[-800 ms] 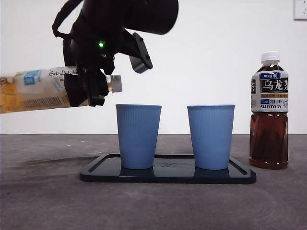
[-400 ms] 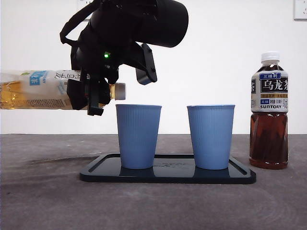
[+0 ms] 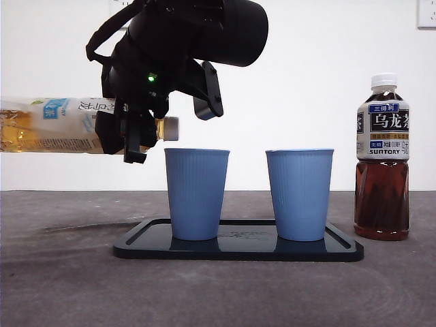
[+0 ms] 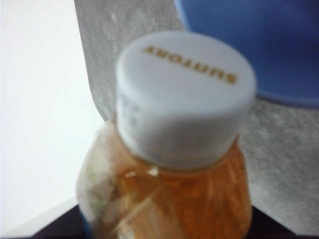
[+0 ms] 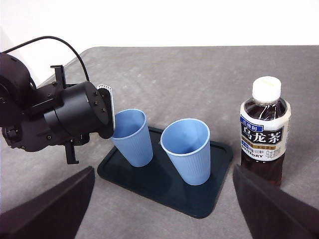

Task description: Pour the drink into the cup

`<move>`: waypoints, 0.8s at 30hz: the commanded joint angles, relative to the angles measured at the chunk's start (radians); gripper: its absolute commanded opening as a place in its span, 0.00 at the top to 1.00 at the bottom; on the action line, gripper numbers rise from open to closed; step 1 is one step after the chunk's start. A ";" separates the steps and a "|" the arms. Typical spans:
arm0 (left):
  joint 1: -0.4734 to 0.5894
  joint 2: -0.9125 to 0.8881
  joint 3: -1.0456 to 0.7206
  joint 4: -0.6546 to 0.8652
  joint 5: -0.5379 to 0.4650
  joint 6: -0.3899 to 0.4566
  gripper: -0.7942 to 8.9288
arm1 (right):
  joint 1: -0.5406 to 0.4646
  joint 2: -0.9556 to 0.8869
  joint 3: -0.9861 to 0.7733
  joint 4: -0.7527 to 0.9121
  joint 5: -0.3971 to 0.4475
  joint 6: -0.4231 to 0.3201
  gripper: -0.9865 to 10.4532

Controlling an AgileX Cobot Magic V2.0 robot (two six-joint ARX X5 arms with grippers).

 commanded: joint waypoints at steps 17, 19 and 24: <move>-0.019 0.009 0.031 -0.001 -0.080 -0.011 0.80 | 0.004 0.004 0.016 0.010 0.004 -0.008 0.53; -0.019 0.005 0.031 -0.002 -0.080 -0.025 0.80 | 0.004 0.004 0.016 0.010 0.004 -0.008 0.53; -0.019 -0.034 0.032 0.000 -0.078 -0.086 0.80 | 0.004 0.004 0.016 0.010 0.004 -0.008 0.53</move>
